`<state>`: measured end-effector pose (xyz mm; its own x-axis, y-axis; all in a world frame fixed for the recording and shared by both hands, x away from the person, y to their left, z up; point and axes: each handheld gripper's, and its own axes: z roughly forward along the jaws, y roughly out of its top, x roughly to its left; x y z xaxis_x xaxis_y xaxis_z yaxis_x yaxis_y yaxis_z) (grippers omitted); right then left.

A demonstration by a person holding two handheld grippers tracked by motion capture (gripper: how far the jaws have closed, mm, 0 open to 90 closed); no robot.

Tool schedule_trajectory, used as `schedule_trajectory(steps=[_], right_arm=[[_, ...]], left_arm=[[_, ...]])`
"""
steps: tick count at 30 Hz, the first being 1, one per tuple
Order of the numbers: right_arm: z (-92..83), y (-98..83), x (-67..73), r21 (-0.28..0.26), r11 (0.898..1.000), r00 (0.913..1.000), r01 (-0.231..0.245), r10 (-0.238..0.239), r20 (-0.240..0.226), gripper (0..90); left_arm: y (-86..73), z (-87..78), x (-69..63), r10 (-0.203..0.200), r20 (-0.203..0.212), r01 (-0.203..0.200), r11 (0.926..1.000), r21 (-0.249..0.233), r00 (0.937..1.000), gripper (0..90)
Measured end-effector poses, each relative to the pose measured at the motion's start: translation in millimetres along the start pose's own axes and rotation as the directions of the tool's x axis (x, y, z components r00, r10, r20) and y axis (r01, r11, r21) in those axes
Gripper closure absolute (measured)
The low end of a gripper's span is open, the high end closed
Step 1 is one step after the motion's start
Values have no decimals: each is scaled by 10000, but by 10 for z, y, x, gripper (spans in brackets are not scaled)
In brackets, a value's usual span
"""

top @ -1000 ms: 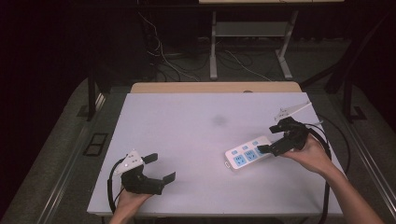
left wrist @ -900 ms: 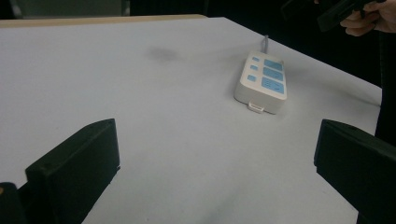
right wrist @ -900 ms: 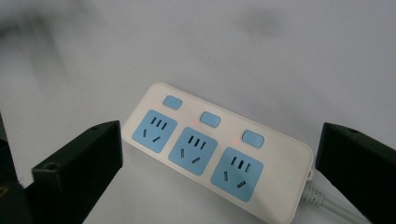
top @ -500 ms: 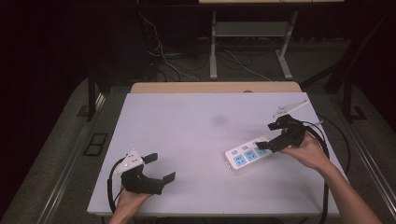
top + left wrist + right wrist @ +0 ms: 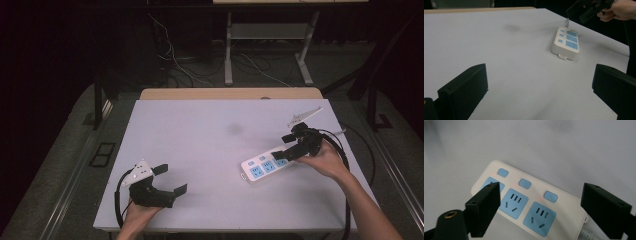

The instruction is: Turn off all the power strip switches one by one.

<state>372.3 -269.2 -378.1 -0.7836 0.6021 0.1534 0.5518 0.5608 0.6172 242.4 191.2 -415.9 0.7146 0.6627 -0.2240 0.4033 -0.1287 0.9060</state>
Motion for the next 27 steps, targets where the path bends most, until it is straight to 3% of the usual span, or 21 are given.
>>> schedule_trajectory(steps=[2,6,9,16,18,21,27], right_arm=[[21,6,-15,17,10000,9999,-72,72,-90,230],[66,14,-39,182,9992,9987,-342,349,-365,288],[116,15,-64,344,9979,9970,-540,558,-532,434],[163,37,-73,249,9966,9965,-780,787,-281,726],[173,36,-78,277,9964,9963,-798,807,-304,755],[206,21,-94,286,9957,9960,-881,884,-88,898],[292,-16,-119,468,9924,9933,-1139,1148,-160,900]], left_arm=[[-5,-16,23,-129,-66,129,9999,-110,9999,0],[-6,-21,35,-151,-101,150,9998,-137,9998,0],[-6,-20,39,-165,-116,163,9998,-145,9998,0],[-7,-19,42,-120,-132,119,9999,-115,9998,0],[-7,-18,41,-97,-131,96,9999,-100,9999,0],[-7,-12,39,-87,-121,86,9999,-93,9999,0],[-8,-12,47,-99,-134,97,9999,-92,9999,0]])
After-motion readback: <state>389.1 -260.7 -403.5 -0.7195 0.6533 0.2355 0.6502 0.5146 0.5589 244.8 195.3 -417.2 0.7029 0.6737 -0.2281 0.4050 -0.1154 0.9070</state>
